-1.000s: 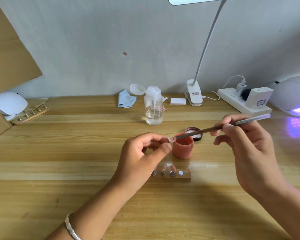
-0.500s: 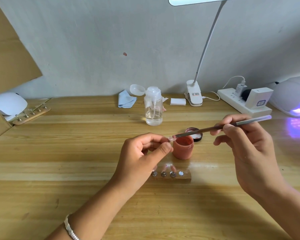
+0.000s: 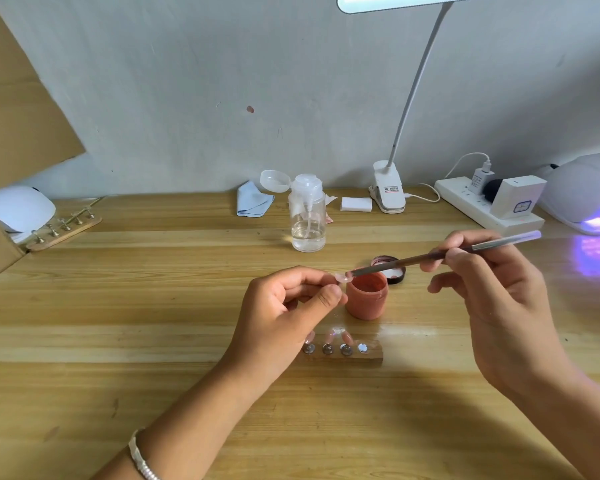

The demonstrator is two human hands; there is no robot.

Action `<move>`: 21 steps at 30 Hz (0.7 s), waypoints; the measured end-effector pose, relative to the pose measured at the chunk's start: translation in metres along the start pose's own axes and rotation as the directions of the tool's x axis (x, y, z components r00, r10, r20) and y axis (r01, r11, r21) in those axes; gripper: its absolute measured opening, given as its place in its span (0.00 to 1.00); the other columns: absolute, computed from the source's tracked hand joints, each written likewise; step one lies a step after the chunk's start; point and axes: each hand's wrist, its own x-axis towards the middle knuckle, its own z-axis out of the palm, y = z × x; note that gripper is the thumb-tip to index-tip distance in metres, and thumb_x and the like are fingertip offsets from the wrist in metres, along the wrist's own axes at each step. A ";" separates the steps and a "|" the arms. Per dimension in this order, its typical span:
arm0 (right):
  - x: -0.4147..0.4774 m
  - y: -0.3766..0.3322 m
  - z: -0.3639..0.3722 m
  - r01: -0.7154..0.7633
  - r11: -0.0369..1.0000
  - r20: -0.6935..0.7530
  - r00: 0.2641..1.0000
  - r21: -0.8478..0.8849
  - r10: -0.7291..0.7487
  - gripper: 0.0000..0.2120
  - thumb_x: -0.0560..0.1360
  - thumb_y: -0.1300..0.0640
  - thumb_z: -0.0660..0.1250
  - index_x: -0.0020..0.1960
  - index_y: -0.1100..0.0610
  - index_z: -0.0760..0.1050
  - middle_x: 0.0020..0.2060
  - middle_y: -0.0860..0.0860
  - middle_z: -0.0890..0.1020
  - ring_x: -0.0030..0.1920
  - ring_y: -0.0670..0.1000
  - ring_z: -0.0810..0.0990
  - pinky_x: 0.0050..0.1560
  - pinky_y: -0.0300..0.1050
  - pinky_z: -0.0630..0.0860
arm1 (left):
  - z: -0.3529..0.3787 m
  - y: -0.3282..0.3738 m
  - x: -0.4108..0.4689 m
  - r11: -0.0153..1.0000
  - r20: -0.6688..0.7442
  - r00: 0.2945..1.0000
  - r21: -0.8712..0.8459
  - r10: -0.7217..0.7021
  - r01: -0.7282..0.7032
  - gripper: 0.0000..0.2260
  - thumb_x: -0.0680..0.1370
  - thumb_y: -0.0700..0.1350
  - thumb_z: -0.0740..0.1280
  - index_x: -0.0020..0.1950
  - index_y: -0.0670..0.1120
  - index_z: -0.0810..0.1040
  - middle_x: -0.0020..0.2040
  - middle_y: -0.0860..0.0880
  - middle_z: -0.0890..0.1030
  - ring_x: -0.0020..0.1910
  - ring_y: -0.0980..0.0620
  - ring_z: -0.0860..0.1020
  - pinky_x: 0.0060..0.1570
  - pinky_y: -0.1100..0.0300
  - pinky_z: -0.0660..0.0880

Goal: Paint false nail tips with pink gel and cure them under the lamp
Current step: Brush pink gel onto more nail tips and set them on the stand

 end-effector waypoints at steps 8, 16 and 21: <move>0.002 0.002 -0.004 -0.025 0.997 -0.062 0.998 -0.080 0.020 0.13 0.79 0.70 0.62 0.44 0.54 0.76 0.32 0.44 0.82 0.37 0.45 0.80 0.37 0.37 0.75 | -0.001 -0.001 0.000 0.999 -0.001 1.000 -0.032 -0.016 0.016 0.08 0.73 0.48 0.72 0.49 0.47 0.85 0.43 0.48 0.87 0.40 0.56 0.82 0.28 0.61 0.75; -0.001 0.000 0.000 -0.005 1.000 0.030 1.000 -0.007 0.005 0.08 0.76 0.61 0.64 0.45 0.51 0.80 0.36 0.46 0.82 0.40 0.49 0.79 0.39 0.41 0.76 | 0.001 -0.003 0.002 1.000 0.000 1.000 -0.024 0.005 -0.005 0.07 0.73 0.47 0.73 0.49 0.46 0.85 0.43 0.48 0.87 0.46 0.42 0.84 0.42 0.49 0.77; 0.000 -0.001 0.000 -0.022 0.999 0.003 1.000 -0.034 0.022 0.05 0.74 0.61 0.65 0.45 0.53 0.78 0.34 0.46 0.83 0.39 0.47 0.80 0.38 0.38 0.76 | 0.000 -0.003 0.001 1.000 0.000 1.000 -0.016 -0.003 0.003 0.04 0.76 0.45 0.73 0.49 0.48 0.85 0.43 0.49 0.87 0.44 0.46 0.84 0.37 0.54 0.77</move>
